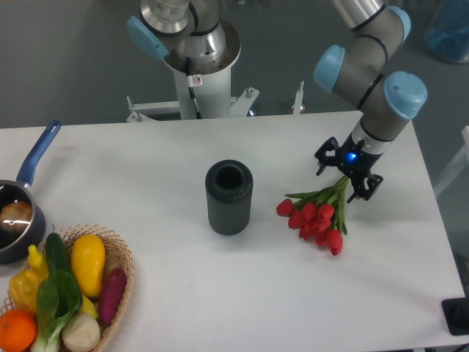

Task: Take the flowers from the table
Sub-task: 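Move the open gripper down over the tulip stems, then close the gripper around the tulip stems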

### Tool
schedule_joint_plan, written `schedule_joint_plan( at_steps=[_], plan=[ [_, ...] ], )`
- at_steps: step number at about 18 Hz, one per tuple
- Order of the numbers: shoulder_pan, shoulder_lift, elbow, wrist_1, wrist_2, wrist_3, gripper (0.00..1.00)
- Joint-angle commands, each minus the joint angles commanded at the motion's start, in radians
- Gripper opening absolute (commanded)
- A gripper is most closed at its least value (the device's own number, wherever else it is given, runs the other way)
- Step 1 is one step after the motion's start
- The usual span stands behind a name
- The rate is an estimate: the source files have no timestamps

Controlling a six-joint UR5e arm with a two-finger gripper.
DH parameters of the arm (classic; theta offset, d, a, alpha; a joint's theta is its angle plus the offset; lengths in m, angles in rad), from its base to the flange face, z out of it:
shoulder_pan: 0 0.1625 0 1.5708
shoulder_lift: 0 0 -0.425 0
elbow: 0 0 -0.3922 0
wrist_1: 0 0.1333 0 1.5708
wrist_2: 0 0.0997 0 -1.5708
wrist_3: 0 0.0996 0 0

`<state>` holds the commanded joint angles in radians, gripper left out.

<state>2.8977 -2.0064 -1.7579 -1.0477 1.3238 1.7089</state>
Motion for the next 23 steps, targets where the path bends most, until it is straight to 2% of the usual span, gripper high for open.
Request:
schedule_joint_plan(
  at_steps=[12, 14, 18, 21, 23],
  plan=[
    [-0.008, -0.012, -0.003, 0.008, -0.002, -0.02, 1.0],
    [-0.017, -0.014, -0.002, 0.031, -0.002, -0.04, 0.96],
    [-0.017, -0.014, 0.005, 0.034, -0.002, -0.052, 0.88],
    [-0.017, -0.012, 0.005, 0.034, -0.002, -0.052, 0.74],
    [-0.017, -0.012, 0.008, 0.034, -0.002, -0.052, 0.68]
  ],
)
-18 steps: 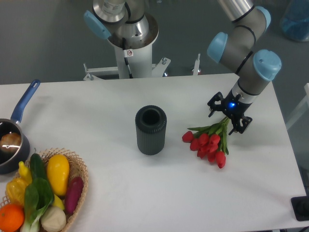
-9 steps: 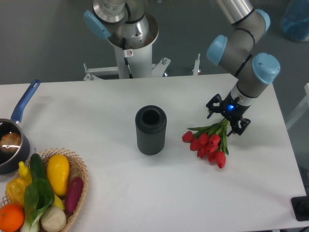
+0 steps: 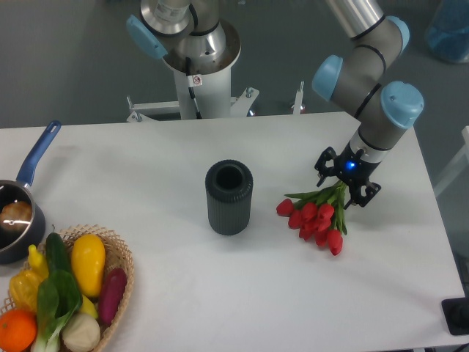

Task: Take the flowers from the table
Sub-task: 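Close the gripper around the tulip stems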

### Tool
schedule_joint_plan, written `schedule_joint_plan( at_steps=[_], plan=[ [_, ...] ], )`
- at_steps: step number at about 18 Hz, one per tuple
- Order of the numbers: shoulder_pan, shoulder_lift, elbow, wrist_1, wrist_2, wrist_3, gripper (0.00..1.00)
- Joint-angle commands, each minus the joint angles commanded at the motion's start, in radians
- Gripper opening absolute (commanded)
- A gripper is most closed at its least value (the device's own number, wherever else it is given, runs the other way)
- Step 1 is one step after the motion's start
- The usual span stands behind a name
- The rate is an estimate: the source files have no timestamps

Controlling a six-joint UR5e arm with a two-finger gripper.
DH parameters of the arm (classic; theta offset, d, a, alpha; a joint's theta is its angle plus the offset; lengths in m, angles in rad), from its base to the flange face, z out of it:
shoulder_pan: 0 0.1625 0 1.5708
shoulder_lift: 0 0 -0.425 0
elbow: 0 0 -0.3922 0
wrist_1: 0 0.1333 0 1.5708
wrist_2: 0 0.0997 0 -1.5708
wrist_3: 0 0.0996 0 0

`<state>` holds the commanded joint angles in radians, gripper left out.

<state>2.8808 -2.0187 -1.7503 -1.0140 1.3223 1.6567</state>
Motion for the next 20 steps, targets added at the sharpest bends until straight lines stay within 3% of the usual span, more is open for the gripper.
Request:
schedule_joint_plan(
  at_steps=[4, 7, 20],
  plan=[
    [0.002, 0.002, 0.003, 0.0, 0.002, 0.0, 0.58],
    [0.003, 0.002, 0.003, -0.002, 0.002, -0.002, 0.36],
    [0.005, 0.005, 0.005, -0.002, 0.002, -0.008, 0.35]
  ],
)
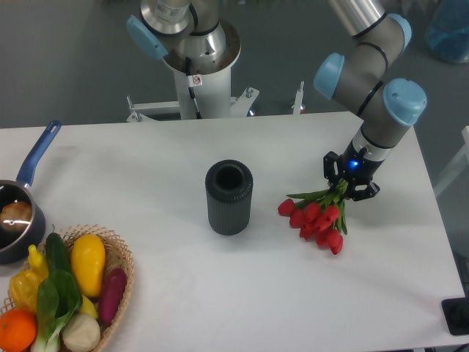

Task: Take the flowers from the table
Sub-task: 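Close the gripper around the tulip stems, then lift the gripped red tulips up off the table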

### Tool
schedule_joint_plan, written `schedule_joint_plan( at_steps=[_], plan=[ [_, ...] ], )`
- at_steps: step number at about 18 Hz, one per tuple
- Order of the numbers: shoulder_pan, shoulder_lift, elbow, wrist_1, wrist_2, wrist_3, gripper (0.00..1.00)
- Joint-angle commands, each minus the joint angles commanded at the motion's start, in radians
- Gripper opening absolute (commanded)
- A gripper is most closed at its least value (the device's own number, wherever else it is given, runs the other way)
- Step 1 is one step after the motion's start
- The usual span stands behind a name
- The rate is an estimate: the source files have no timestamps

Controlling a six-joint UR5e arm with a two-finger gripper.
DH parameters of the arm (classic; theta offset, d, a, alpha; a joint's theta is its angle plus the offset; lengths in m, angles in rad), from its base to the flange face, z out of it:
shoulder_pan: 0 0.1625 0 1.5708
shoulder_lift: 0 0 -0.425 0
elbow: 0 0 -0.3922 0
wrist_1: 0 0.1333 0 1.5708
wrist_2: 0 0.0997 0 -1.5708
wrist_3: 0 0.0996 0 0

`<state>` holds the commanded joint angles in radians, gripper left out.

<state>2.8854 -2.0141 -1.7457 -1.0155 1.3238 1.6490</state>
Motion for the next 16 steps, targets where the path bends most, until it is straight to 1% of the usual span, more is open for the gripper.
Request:
schedule_joint_plan(
  at_steps=[7, 10, 16],
  plan=[
    [0.0, 0.006, 0.02, -0.003, -0.005, 0.0, 0.35],
    [0.003, 0.038, 0.023, -0.005, -0.015, 0.0, 0.35],
    [-0.006, 0.048, 0.051, -0.015, -0.018, -0.029, 0.35]
  ],
)
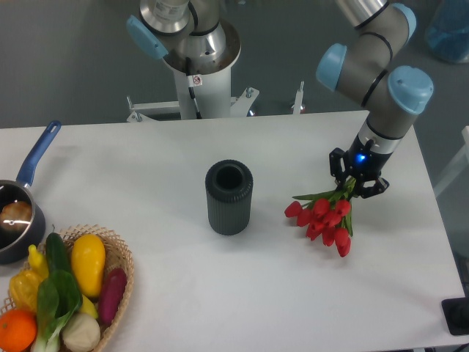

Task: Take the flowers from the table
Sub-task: 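Lift the gripped red tulips up off the table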

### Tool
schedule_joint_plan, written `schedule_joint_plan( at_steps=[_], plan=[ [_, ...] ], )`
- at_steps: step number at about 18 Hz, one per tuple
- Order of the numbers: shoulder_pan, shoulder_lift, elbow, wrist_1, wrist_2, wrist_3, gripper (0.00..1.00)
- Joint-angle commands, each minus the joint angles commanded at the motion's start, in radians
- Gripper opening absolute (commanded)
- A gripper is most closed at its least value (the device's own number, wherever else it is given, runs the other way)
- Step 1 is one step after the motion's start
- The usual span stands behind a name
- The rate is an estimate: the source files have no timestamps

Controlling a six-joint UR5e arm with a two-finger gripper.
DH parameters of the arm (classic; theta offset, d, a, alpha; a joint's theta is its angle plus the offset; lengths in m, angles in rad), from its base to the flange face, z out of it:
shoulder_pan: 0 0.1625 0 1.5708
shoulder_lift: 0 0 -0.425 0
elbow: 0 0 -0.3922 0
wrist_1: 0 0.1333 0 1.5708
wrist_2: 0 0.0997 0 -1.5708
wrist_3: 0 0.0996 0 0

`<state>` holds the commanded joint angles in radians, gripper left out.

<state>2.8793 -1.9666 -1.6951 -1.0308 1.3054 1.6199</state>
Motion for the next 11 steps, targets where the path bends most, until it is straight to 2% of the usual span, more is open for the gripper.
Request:
schedule_joint_plan(
  at_steps=[6, 11],
  plan=[
    [-0.002, 0.044, 0.014, -0.006, -0.018, -0.035, 0.35],
    [-0.002, 0.066, 0.049, -0.069, -0.061, -0.07, 0.35]
  ],
)
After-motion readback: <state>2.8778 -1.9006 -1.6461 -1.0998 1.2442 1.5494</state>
